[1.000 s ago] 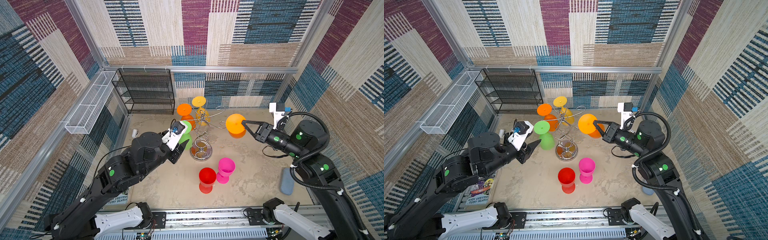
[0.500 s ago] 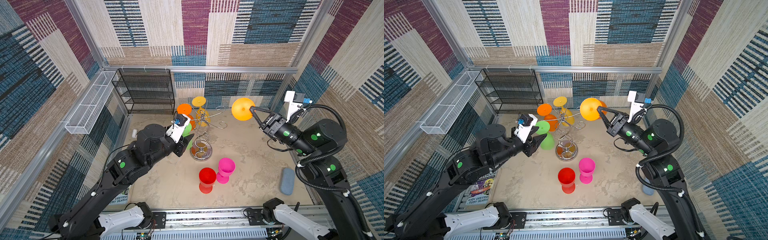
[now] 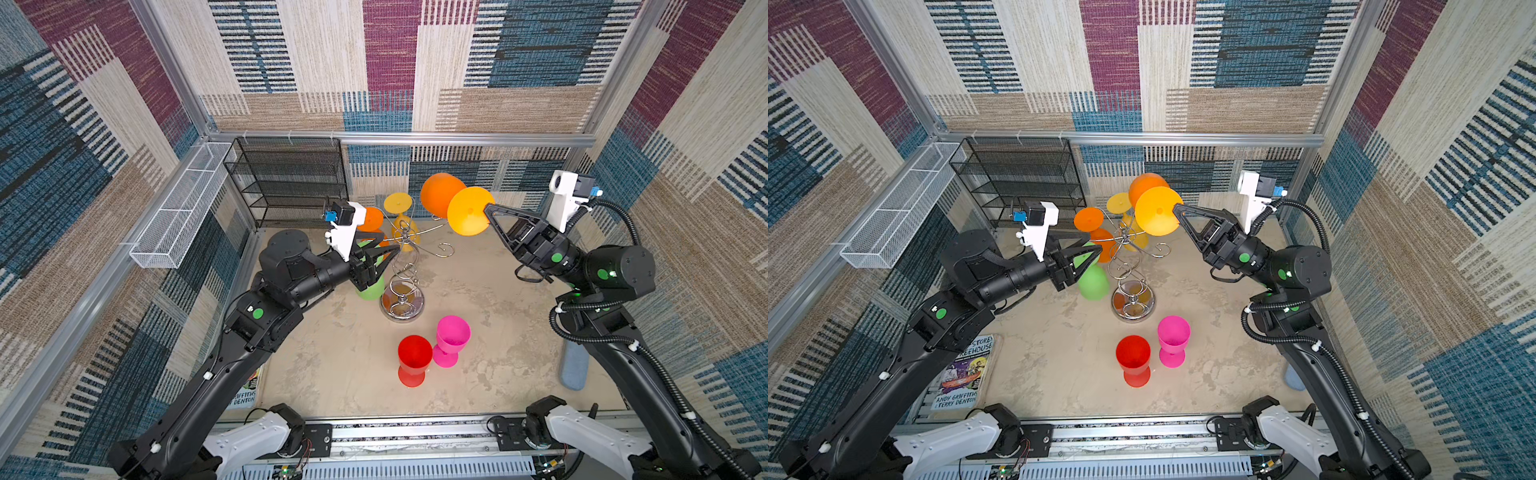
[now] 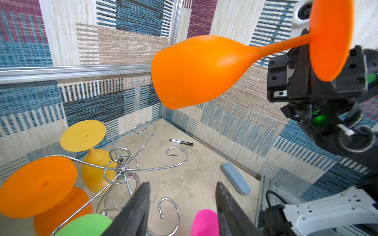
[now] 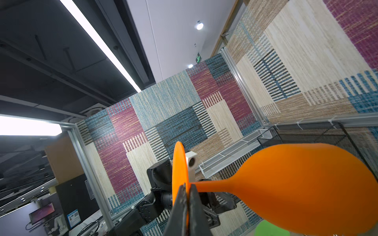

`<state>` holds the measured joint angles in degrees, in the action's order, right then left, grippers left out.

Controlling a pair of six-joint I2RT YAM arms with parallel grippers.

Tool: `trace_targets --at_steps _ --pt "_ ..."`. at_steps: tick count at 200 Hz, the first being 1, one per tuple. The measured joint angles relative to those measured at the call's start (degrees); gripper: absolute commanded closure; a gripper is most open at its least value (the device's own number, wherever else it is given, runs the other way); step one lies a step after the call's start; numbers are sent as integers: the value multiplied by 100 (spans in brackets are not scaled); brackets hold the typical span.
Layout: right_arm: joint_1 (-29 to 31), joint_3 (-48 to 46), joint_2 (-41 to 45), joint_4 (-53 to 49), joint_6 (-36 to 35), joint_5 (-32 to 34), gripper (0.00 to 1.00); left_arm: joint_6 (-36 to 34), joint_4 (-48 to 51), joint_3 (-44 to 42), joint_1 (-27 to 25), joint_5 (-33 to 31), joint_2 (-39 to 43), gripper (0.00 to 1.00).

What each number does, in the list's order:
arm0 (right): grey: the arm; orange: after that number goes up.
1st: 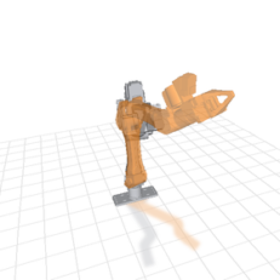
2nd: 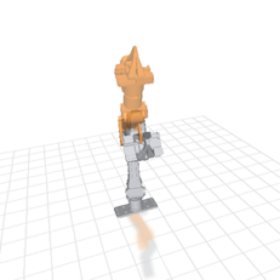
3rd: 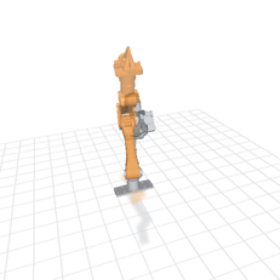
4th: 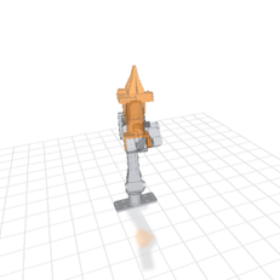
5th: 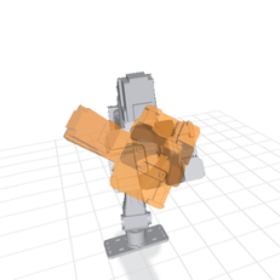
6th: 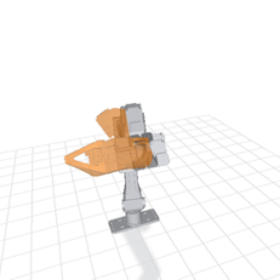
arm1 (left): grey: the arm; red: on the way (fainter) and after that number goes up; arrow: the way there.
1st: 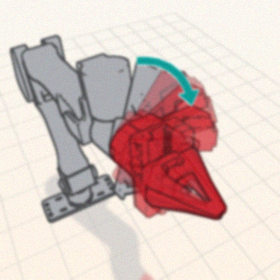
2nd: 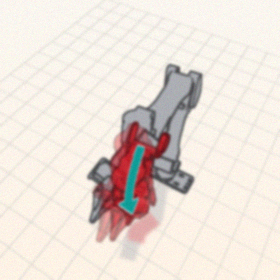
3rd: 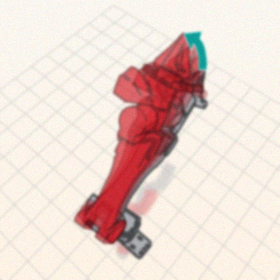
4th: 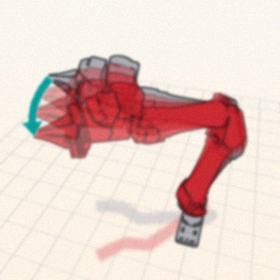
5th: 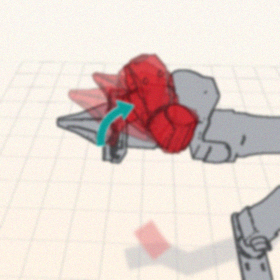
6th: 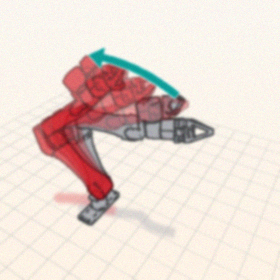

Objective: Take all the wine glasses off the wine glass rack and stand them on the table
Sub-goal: 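Carry the orange glass toward the left gripper while the left gripper rises to meet it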

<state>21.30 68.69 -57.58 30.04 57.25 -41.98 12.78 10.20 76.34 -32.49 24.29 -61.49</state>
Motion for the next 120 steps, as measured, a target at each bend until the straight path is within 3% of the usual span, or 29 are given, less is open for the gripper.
trace_targets --at_steps 52,120 --pt "0 -446 -332 1580 953 -304 100 1858 -2551 -859 1119 1543 -490 45" --pt "39 -837 -654 2844 1727 -365 100 3600 -5115 -841 1314 2898 -1357 44"
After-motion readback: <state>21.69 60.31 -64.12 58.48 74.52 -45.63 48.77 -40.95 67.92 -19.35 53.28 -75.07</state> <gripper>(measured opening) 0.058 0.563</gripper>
